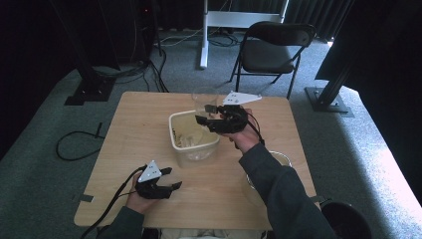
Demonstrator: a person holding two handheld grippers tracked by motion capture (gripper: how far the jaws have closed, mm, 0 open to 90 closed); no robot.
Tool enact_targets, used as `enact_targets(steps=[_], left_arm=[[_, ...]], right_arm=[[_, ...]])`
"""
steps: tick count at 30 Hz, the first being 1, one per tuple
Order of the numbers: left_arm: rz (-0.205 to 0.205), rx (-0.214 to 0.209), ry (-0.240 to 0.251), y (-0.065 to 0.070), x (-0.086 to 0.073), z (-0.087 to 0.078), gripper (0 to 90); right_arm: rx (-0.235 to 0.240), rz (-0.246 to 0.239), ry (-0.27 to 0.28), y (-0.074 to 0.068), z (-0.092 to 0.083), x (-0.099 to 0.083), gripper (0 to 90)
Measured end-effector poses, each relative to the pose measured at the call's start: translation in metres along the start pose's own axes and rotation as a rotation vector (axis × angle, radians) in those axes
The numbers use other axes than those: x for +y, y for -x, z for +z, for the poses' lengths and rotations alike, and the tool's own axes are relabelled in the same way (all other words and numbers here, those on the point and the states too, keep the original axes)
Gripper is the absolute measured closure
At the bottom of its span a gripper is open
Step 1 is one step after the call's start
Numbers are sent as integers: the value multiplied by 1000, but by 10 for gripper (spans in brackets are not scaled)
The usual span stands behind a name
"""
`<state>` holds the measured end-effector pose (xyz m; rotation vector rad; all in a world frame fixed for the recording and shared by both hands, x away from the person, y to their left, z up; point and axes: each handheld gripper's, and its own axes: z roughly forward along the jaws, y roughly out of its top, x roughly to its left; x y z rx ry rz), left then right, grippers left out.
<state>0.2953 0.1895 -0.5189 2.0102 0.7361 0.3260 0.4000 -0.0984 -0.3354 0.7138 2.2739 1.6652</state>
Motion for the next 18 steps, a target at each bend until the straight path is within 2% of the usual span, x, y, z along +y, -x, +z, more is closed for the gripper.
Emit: enact_targets(steps=[14,18], left_arm=[[1,0,-1,0,0,0,314],[-1,0,-1,0,0,0,314]], right_arm=[[-2,69,-13,11,18,-1,417],[-8,70,-28,10,23,0,407]])
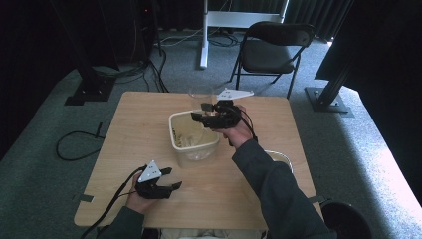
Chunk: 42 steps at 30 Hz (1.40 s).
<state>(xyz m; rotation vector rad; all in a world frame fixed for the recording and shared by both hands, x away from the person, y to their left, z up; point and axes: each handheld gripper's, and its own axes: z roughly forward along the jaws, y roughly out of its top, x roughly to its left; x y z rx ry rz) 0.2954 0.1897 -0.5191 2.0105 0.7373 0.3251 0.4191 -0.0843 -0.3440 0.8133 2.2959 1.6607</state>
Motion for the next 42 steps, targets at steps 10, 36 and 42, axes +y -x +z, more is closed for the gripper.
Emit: enact_targets(steps=[10,36,42], left_arm=[[3,3,2,-1,0,-1,314],[4,3,5,-1,0,-2,314],[6,0,2,0,0,-1,314]], right_arm=[[23,-7,-11,-8,16,5,404],[30,30,-126,-8,40,4,197],[6,23,-165,-8,42,4,130]])
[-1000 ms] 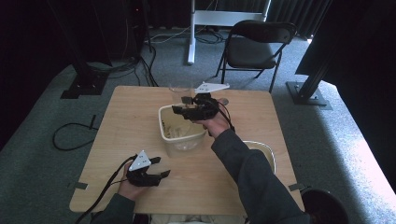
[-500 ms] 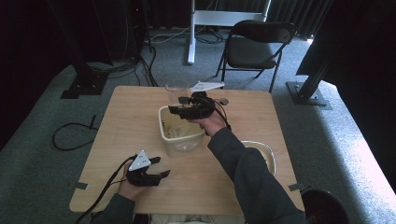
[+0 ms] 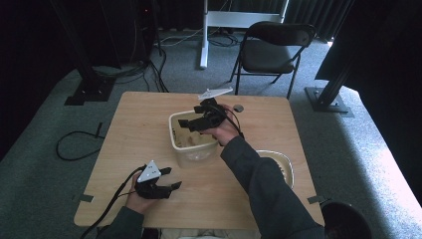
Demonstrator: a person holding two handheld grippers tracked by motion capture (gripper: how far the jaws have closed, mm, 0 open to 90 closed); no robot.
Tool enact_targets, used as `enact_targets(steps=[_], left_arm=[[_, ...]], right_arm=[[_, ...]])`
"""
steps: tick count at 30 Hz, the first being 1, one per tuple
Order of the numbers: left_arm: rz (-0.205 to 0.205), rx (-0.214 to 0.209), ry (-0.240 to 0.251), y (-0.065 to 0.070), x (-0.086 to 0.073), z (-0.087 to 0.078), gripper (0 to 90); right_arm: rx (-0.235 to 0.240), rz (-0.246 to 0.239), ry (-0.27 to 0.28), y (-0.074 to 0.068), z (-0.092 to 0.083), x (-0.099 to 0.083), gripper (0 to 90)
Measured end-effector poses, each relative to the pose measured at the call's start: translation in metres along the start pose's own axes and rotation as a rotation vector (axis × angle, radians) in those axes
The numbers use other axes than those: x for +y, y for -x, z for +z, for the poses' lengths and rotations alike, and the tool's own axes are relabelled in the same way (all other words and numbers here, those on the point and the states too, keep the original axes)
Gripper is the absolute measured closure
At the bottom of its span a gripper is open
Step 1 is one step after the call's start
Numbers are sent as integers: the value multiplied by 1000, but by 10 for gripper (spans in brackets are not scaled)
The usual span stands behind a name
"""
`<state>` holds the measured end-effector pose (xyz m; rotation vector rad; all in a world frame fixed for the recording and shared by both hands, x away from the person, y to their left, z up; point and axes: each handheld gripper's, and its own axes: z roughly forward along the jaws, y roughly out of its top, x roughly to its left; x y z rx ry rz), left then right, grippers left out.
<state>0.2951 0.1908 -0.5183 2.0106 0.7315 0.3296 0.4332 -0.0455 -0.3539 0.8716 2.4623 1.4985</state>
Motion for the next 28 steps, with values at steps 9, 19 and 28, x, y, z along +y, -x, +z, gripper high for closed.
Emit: enact_targets(steps=[9,19,28], left_arm=[[-3,1,1,0,0,0,314],[-3,4,-2,0,-1,-1,314],[-5,5,-2,0,-1,0,314]], right_arm=[[-11,7,26,5,-7,0,141],[-27,33,56,4,-26,0,142],[-64,57,88,16,-66,-1,150]])
